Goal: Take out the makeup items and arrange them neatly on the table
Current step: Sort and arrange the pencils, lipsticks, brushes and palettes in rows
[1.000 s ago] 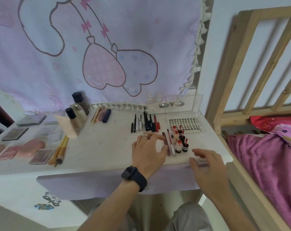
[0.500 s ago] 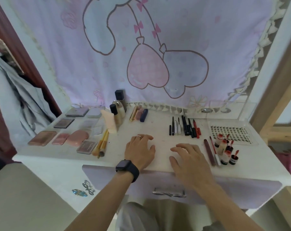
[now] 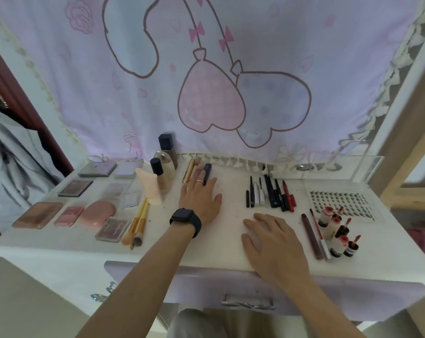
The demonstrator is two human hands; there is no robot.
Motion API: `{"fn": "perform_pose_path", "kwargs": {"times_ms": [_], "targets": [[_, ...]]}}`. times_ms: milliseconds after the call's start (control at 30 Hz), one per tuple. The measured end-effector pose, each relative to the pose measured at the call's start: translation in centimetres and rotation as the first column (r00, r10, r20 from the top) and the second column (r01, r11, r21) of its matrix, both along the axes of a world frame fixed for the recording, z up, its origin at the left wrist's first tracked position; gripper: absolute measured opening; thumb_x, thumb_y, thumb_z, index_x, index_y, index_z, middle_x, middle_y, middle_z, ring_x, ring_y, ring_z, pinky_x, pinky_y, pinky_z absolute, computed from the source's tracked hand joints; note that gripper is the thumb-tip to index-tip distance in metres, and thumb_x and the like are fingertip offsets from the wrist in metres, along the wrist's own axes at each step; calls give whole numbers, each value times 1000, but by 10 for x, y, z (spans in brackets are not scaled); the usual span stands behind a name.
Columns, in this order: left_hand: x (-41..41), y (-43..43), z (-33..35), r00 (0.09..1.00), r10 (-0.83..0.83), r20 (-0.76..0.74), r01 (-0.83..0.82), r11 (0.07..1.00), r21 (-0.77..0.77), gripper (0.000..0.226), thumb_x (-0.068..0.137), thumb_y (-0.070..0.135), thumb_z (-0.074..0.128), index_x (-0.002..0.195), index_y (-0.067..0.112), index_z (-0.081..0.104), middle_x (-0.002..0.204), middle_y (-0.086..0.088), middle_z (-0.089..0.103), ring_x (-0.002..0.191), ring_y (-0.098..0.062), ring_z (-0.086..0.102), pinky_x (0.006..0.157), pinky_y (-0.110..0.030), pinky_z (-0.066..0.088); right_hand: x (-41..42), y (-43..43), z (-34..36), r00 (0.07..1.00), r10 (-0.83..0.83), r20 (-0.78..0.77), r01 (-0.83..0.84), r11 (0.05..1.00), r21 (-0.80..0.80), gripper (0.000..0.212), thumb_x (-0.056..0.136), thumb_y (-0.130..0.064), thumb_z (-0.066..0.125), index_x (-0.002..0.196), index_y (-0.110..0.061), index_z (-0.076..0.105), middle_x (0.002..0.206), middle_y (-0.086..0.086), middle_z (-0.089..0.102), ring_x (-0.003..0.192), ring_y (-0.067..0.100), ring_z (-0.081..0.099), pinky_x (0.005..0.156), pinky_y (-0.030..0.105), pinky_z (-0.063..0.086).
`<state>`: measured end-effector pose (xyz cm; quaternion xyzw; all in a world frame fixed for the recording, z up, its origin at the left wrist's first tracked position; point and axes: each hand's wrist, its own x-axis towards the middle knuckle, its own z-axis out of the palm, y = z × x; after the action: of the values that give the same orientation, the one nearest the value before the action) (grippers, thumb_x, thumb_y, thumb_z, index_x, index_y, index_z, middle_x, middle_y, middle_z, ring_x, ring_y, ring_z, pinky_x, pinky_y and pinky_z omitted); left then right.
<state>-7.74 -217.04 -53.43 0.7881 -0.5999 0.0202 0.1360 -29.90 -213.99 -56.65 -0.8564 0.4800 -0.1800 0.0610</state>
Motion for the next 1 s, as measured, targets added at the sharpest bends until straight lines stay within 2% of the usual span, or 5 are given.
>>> {"fn": "perform_pose_path", "kwargs": {"times_ms": [133, 267, 600, 800, 1000], "targets": [[7, -8, -7, 998, 23, 65, -24, 1000, 16, 60, 103, 47, 29, 156, 20, 24, 167, 6, 7, 153, -11, -4, 120, -44, 12, 0, 0, 1, 1000, -16, 17, 16, 1000, -5, 54, 94, -53, 34, 132, -30, 65, 139, -6, 60, 129, 19, 51, 107, 40, 45], [2, 1, -10, 997, 47, 53, -43, 996, -77, 42, 101, 40, 44, 137, 19, 49, 148, -2, 46, 137, -24, 38, 105, -38, 36, 1, -1, 1, 1000, -19, 22, 20, 1000, -21, 54, 93, -54, 34, 132, -31, 64, 139, -7, 59, 129, 18, 50, 106, 40, 45], [-7, 15, 5, 880, 255, -401, -313, 946, -87, 40, 97, 16, 54, 137, 16, 49, 120, -11, 62, 99, -27, 58, 80, -33, 47, -2, -2, 1, 999, 5, 47, -4, 1000, -4, 53, 95, -55, 36, 138, -33, 58, 147, -10, 51, 135, 15, 42, 112, 37, 37], [-37, 50, 7, 674, -95, -732, -208, 927, -312, 33, 93, 11, 65, 121, 28, 65, 115, 7, 70, 95, 2, 63, 82, -3, 42, -2, 0, 1, 968, -32, 250, 18, 998, 56, 69, 91, -64, 36, 149, -27, 41, 143, -10, 52, 129, 8, 44, 107, 33, 41], [-68, 82, 2, 511, -298, -806, -30, 931, -363, 25, 98, 9, 58, 109, 26, 73, 102, 13, 74, 97, -10, 66, 86, -28, 52, -4, 1, 3, 861, -32, 508, -45, 990, 137, 70, 94, -70, 38, 154, -41, 18, 127, -24, 51, 106, -5, 51, 84, 22, 44]]}}
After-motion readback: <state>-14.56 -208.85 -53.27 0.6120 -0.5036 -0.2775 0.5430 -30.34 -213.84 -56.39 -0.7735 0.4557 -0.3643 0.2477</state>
